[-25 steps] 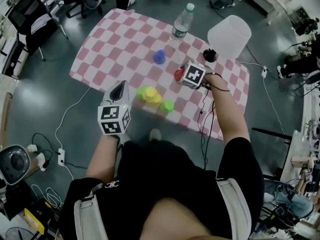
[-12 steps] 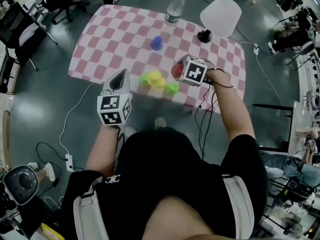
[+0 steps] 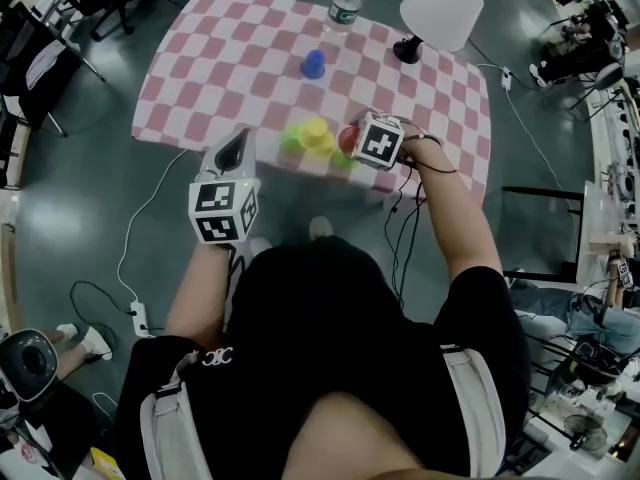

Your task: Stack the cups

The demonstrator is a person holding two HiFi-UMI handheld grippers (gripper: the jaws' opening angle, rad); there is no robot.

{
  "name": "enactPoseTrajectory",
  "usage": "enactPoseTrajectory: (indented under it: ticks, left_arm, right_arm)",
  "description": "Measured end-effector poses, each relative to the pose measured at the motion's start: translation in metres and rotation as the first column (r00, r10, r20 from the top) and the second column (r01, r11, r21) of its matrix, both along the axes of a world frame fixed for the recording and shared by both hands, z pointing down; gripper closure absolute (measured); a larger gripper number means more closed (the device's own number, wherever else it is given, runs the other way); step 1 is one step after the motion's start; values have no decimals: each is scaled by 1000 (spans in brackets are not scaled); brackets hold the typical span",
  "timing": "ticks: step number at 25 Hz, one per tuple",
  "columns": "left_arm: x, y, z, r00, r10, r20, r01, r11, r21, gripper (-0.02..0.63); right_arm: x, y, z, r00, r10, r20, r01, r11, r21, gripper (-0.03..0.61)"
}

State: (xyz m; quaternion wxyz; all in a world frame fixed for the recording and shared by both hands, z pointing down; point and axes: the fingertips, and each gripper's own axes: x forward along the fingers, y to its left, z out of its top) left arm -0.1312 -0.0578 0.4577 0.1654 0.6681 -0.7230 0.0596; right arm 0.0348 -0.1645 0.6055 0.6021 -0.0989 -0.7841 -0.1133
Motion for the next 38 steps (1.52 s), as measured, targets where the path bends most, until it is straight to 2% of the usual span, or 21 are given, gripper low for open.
enactPoseTrajectory:
  ticks: [17, 25, 30, 34, 36, 38]
  left_arm:
    - [-15, 10, 6, 1000, -18, 1, 18, 1000, -25, 615]
    - [-13, 8, 5, 1000, -10, 5, 10, 1000, -25, 615]
    - [-9, 2, 3, 1000, 3, 7, -3, 1000, -17, 615]
    - [-7, -4, 0, 1000, 12, 14, -12, 1000, -4, 615]
    - [-4, -7, -2, 1000, 22, 17, -22, 1000, 2, 615]
    - [-1, -13, -6, 999, 31, 23, -31, 999, 13, 615]
  right_arm:
    - [-12, 1, 29, 999, 21, -25, -21, 1000, 11, 288]
    - [-15, 5, 33, 998, 49, 31, -49, 999, -24, 272]
    - [-17, 5, 18, 988, 112, 106, -106, 992, -61, 267]
    - [-24, 2, -15, 944, 196, 265, -173, 979, -107, 268]
    - [-27, -2, -38, 893, 260, 368, -229, 965, -127, 268]
    - [-32, -10, -67, 812, 313, 493, -285, 949, -132, 268]
